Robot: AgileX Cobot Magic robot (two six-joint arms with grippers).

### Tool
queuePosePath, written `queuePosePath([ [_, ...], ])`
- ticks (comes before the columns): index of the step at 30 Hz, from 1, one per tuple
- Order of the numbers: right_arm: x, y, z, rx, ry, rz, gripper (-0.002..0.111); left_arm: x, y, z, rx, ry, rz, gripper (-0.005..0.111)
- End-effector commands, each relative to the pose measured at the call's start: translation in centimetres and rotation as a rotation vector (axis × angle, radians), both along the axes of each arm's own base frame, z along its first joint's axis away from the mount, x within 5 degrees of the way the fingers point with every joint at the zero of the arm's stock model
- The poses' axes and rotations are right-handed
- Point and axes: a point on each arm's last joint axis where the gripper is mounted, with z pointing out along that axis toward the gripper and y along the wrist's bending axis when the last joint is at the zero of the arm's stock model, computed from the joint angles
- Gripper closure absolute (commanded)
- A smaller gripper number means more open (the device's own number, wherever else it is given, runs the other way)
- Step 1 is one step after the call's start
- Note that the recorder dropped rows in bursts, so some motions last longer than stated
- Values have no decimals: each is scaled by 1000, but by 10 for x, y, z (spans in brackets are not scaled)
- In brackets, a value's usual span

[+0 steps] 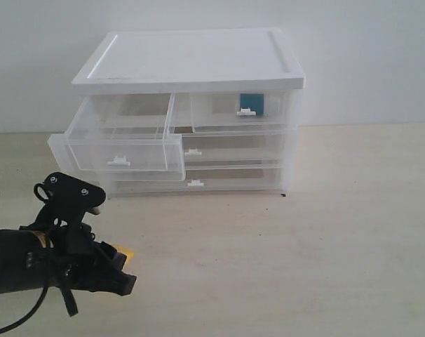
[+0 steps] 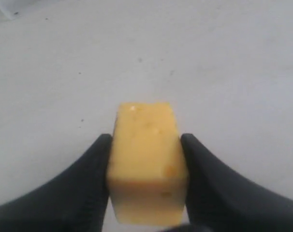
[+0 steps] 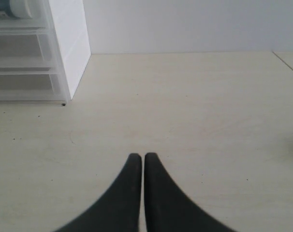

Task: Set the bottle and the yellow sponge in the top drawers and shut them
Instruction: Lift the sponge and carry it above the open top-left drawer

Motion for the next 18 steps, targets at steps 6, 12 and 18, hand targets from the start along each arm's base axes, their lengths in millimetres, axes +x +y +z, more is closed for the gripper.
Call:
queuePosePath([
  [6,0,0,-1,0,-8,0,108,-28,4,42,2,70,-145,102],
  [12,0,0,-1,0,-8,0,108,-54,-7,71,-1,46,-307,102],
  [18,0,0,-1,0,-8,0,108,-74,-22,107,-16,21,-532,102],
])
